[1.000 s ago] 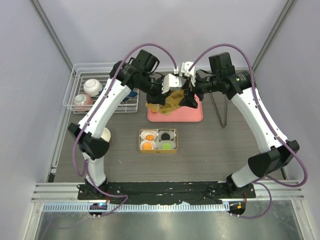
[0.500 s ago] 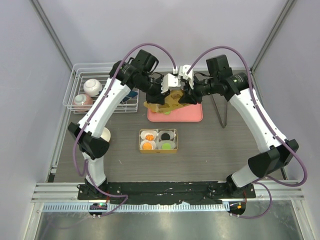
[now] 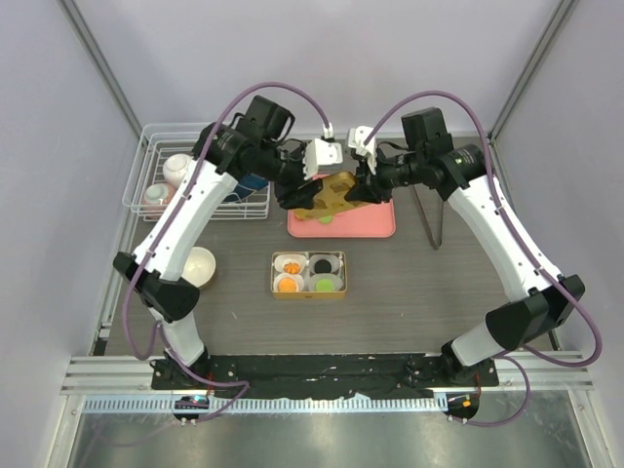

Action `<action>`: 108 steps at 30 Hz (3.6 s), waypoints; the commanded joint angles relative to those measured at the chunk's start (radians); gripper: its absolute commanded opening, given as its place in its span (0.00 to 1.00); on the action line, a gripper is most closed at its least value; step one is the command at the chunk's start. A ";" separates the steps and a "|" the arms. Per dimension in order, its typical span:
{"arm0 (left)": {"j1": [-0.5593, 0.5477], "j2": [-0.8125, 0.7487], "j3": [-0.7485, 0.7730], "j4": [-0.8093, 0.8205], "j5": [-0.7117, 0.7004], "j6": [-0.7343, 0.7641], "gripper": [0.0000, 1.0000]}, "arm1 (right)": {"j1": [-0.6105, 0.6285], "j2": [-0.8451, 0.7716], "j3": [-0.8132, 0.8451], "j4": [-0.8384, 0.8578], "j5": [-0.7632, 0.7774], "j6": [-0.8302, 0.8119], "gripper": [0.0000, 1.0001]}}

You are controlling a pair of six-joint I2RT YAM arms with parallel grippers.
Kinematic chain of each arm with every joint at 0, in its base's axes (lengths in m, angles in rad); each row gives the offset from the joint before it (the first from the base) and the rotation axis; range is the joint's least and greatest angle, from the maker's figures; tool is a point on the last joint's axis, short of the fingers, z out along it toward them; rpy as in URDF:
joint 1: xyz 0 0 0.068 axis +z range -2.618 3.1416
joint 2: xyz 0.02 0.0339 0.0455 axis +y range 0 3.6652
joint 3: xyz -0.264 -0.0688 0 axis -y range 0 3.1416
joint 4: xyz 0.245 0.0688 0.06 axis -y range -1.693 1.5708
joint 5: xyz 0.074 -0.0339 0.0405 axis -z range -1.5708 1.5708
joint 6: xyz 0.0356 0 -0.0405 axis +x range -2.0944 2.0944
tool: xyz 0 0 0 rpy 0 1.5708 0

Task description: Pack the cookies

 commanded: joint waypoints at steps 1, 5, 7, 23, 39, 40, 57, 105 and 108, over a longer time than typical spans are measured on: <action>0.050 -0.128 -0.014 0.172 0.055 -0.096 0.56 | -0.006 -0.025 -0.018 0.022 0.049 0.031 0.02; 0.114 -0.185 -0.086 0.289 0.092 -0.171 0.63 | -0.006 -0.031 -0.028 0.044 0.044 0.057 0.02; 0.136 -0.227 -0.153 0.361 0.094 -0.216 0.63 | -0.007 -0.037 -0.039 0.053 0.039 0.077 0.02; 0.335 -0.495 -0.825 1.042 0.187 -0.671 0.65 | -0.024 -0.164 -0.284 0.506 -0.045 0.638 0.02; 0.400 -0.624 -1.071 1.229 0.129 -0.854 0.66 | -0.053 -0.281 -0.560 0.784 -0.008 1.005 0.02; 0.404 -0.627 -1.081 1.234 0.129 -0.865 0.65 | -0.056 -0.287 -0.570 0.797 -0.011 1.017 0.02; 0.406 -0.627 -1.338 1.510 0.186 -1.122 0.65 | -0.151 -0.246 -0.745 1.388 -0.183 1.524 0.01; 0.406 -0.652 -1.486 1.688 0.169 -1.130 0.61 | -0.076 -0.138 -1.128 1.696 0.004 1.801 0.01; 0.406 -0.652 -1.485 1.679 0.169 -1.118 0.61 | -0.062 -0.118 -1.163 1.734 0.030 1.821 0.01</action>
